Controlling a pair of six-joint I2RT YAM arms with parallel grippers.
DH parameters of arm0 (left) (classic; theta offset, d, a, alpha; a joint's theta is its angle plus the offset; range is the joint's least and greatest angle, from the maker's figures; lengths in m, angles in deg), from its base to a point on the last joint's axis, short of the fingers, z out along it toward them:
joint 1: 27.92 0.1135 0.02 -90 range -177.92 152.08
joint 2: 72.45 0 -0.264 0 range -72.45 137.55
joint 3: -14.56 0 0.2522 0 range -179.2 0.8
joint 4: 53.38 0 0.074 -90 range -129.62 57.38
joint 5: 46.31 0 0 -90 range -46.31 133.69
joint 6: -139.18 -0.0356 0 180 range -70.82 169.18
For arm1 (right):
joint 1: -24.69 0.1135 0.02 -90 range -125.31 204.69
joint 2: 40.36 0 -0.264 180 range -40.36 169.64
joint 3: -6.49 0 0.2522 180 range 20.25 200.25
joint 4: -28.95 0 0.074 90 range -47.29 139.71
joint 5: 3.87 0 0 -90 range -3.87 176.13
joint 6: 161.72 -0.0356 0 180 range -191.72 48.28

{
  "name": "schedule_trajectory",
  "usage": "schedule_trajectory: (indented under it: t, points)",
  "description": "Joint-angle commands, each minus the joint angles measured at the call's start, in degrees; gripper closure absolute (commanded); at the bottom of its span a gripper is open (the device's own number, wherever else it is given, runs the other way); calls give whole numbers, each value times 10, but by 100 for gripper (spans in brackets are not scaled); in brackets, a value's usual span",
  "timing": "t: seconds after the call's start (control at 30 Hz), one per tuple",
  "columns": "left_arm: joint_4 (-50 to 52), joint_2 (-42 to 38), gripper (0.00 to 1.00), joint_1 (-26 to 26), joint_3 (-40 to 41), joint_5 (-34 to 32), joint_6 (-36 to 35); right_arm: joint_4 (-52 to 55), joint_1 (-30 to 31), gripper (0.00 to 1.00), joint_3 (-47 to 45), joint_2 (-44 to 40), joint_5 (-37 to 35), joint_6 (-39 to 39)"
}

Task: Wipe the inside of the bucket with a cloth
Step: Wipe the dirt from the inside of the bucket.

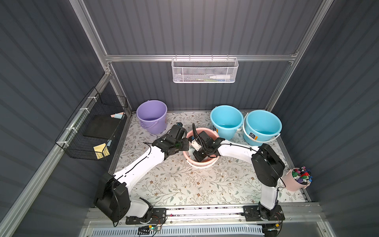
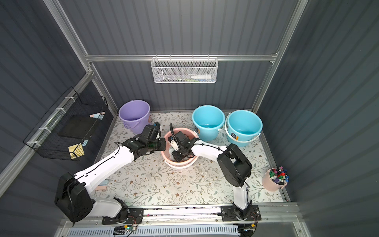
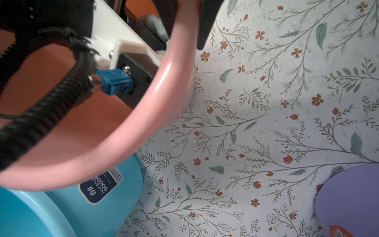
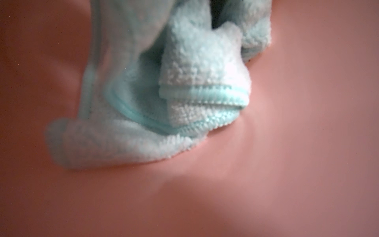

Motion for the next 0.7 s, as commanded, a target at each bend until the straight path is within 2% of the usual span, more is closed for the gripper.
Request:
schedule_trajectory:
  t: [0.0, 0.17, 0.5, 0.67]
  points:
    - [2, 9, 100, -8, 3, 20, -19, -167, 4, 100, -22, -12, -72, 13]
    - [2, 3, 100, -7, 2, 25, -18, -272, 4, 100, -63, -16, -160, 73]
    - [9, -9, 100, -8, 5, 11, -9, -222, 4, 100, -55, -17, -305, 278]
    - [15, -12, 100, -7, 3, 7, -7, -150, 5, 100, -64, -34, -342, 368]
